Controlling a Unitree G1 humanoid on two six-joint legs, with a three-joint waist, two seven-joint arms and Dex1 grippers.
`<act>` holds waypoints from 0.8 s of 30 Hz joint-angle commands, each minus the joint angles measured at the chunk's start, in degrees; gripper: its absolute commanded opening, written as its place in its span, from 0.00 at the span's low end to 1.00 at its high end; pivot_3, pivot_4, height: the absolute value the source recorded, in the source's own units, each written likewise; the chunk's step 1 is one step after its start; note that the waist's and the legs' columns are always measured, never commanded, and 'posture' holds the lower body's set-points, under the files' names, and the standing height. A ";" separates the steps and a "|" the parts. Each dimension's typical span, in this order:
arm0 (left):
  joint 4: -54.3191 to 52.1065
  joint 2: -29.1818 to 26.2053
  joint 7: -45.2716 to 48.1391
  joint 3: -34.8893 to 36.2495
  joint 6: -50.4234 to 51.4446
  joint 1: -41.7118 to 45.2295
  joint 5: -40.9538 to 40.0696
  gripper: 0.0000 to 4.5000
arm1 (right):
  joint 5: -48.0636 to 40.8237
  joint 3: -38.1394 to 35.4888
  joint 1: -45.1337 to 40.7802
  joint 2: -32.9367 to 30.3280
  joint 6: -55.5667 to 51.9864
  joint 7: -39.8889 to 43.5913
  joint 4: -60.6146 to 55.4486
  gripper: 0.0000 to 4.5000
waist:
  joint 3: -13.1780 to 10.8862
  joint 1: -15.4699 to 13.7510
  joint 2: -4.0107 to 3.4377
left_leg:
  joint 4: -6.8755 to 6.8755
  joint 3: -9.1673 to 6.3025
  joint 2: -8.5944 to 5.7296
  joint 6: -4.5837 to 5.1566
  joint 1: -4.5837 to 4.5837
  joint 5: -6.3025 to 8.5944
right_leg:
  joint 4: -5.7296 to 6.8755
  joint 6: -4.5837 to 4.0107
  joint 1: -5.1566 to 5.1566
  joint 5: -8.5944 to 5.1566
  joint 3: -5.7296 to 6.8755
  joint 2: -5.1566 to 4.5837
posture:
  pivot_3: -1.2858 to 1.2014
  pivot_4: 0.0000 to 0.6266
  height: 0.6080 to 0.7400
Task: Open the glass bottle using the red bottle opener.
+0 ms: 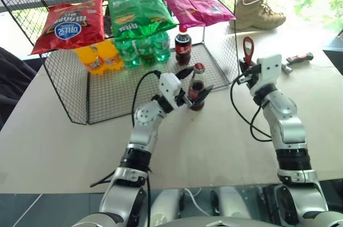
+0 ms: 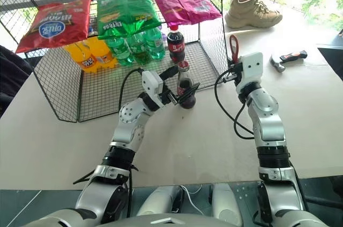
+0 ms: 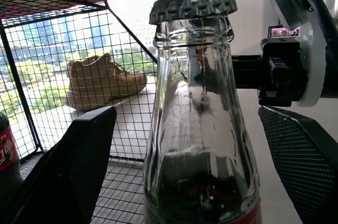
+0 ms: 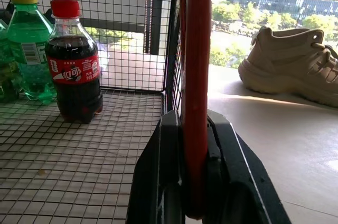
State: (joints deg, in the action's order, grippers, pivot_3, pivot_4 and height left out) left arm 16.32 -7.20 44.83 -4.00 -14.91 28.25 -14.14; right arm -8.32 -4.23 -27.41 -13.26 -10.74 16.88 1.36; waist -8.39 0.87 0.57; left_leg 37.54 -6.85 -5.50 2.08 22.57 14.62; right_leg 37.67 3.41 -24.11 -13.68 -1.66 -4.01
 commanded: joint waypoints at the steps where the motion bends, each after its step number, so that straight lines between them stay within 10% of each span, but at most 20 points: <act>1: -2.77 0.68 -0.80 1.56 0.88 0.78 -3.04 0.85 | -0.23 -0.25 -1.12 0.01 1.58 -0.05 -0.73 0.00 | 0.00 0.00 0.00 | 0.00 0.00 0.00 0.00 0.00 0.00 | 0.00 0.00 0.00 0.00 0.00 0.00 | 0.52 0.24 1.00; 3: -2.68 0.50 -0.63 1.48 0.75 0.81 -2.83 0.66 | -0.21 -0.24 -1.07 0.09 1.58 -0.05 -0.71 0.00 | 0.00 0.02 0.00 | 0.00 0.00 0.00 0.00 0.00 0.00 | 0.00 0.00 0.00 0.00 0.00 0.00 | 0.52 0.24 1.00; 20: -2.96 0.21 0.21 0.63 1.30 0.50 -2.68 0.66 | 0.00 -0.04 -1.23 0.38 1.77 -0.18 -0.84 0.00 | 0.00 0.02 0.00 | 0.00 0.00 0.00 0.00 -0.01 0.00 | 0.01 0.00 0.00 0.00 0.00 0.01 | 0.52 0.24 1.00; 24: -3.26 0.07 0.30 0.46 1.57 0.30 -2.84 0.46 | 0.65 0.85 -1.45 0.42 2.23 0.13 -1.46 0.00 | 0.00 0.08 0.00 | 0.00 0.01 0.00 0.00 -0.02 0.00 | 0.02 0.00 0.01 0.00 -0.01 0.00 | 0.52 0.24 1.00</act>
State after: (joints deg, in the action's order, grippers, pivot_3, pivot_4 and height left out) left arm 15.37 -6.69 45.35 -4.04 -13.14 28.27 -17.02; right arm -7.88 -3.84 -27.41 -12.83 -10.47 16.93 2.11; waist -8.38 0.95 0.57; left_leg 37.54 -6.84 -5.49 2.08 22.54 14.62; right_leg 37.71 3.41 -24.10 -13.68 -1.69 -4.01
